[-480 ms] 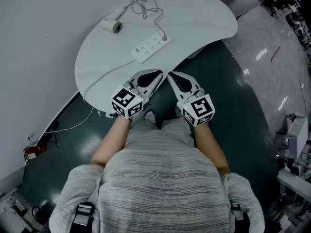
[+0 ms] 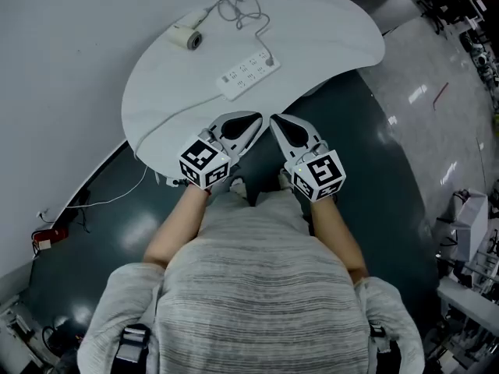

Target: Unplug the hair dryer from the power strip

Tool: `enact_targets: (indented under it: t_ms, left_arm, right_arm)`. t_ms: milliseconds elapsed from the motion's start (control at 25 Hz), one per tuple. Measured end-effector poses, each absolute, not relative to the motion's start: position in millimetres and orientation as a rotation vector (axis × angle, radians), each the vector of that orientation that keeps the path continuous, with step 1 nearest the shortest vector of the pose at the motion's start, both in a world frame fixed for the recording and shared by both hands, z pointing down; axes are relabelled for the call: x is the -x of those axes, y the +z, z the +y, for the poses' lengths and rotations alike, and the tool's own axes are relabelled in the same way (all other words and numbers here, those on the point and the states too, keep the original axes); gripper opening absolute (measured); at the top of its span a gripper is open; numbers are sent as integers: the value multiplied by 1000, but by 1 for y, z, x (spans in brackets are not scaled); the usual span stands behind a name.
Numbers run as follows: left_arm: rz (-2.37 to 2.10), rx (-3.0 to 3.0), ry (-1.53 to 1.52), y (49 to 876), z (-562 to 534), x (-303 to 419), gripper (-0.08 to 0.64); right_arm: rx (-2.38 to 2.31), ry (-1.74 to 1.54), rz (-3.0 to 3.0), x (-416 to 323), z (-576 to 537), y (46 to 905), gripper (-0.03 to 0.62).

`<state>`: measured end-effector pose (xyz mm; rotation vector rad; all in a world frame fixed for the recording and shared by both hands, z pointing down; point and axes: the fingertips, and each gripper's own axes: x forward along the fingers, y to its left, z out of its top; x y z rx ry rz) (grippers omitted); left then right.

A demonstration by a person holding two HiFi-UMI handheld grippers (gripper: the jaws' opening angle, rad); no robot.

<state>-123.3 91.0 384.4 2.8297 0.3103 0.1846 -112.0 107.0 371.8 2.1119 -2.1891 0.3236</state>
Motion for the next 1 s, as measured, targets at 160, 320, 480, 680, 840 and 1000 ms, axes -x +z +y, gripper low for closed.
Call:
enact_targets:
  t_ms: [160, 320, 480, 680, 840, 1000]
  left_arm:
    - [288, -2832, 177, 383, 84, 128, 9]
    - [248, -2828, 158, 382, 75, 137, 8]
    - [209, -2832, 158, 385, 68, 136, 9]
    - [172, -2847, 195, 395, 60, 122, 8]
    - [125, -2847, 243, 405, 52, 100, 8]
    - [56, -2838, 288, 417, 34, 68, 9]
  right_arm:
    - [-2079, 328, -2266, 121, 97, 366, 26]
    - [-2030, 314, -2291, 134, 88, 363, 28]
    - [-1985, 308, -2277, 131, 85, 368, 28]
    - [-1955, 323, -2298, 109, 76, 377, 28]
    - [-1884, 348, -2349, 85, 63, 388, 28]
    - [-1769, 371, -2407, 55, 40, 400, 28]
